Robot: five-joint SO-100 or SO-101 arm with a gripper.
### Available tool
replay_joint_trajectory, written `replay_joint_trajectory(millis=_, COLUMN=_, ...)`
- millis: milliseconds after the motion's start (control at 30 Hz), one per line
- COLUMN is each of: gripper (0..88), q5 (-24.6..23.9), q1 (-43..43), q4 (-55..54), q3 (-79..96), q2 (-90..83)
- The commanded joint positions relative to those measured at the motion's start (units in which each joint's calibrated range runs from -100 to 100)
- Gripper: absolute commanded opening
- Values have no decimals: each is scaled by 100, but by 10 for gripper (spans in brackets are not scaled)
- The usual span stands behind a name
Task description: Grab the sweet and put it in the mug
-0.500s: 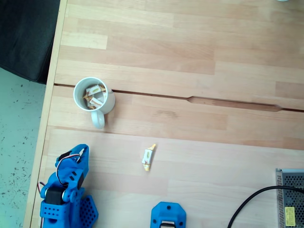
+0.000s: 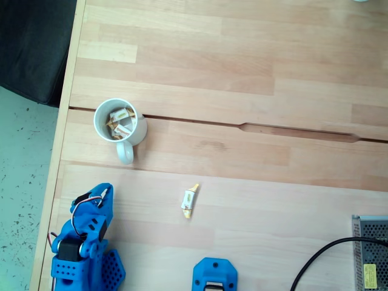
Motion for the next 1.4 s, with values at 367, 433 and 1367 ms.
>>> replay_joint_trajectory(millis=367, gripper=0, q5=5, q1=-26, q4=-78, q3=19, q2=-80)
replay_joint_trajectory(millis=433, gripper=0, q5=5, q1=-26, q4=-78, q3=19, q2=-80)
replay_joint_trajectory(millis=1367, gripper=0, q5=-54, q1=-33, q4=-54, q3=-374, q2=-80)
